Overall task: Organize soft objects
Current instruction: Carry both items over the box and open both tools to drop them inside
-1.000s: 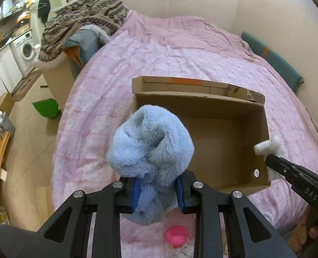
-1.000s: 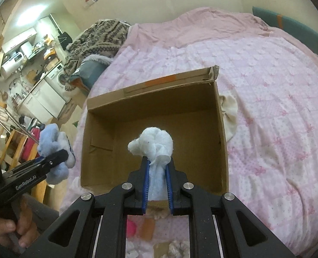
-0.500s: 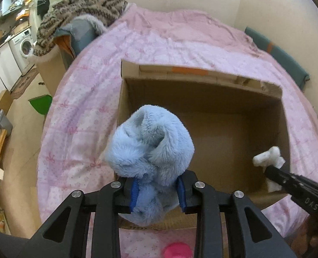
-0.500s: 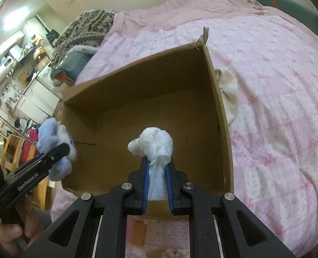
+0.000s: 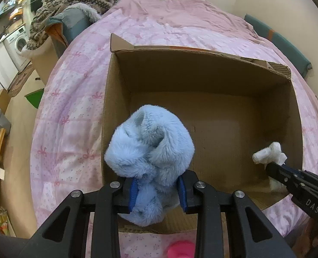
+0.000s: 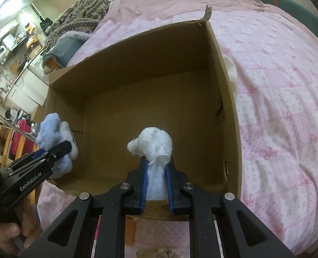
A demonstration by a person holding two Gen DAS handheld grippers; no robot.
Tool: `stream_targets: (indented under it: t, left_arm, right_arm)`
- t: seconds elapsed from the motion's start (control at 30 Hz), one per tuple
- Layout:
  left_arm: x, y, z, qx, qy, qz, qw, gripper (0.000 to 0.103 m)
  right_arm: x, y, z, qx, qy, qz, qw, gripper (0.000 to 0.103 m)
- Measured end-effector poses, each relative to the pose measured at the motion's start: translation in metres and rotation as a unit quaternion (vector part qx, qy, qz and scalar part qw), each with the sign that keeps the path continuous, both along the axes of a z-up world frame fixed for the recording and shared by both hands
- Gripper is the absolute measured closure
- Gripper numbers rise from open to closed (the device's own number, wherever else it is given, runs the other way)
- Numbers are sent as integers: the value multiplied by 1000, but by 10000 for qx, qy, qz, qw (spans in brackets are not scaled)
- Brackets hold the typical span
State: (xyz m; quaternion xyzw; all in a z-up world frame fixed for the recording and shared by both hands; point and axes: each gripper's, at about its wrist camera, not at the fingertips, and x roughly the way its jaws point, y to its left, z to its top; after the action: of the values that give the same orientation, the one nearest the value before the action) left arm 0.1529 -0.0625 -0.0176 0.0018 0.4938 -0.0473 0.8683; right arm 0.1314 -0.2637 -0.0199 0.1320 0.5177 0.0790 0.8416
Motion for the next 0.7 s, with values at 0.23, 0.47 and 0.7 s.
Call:
stream_targets:
  t: [0.23,0.47,0.7]
  left_arm:
    - [-4,-2,4,-28,-144,-71,9999,73]
    - [-3,1,5,-22,-154,-6,9999,72]
    - [-3,2,7,-35,-204,8,9998,67]
  right_arm:
    - [3,-1,-2,-42,26,-121,9999,87]
    - [3,-1,-5,-59,55,-159,9998,87]
    - [1,-2,-4,-29,13,-141,9999,86]
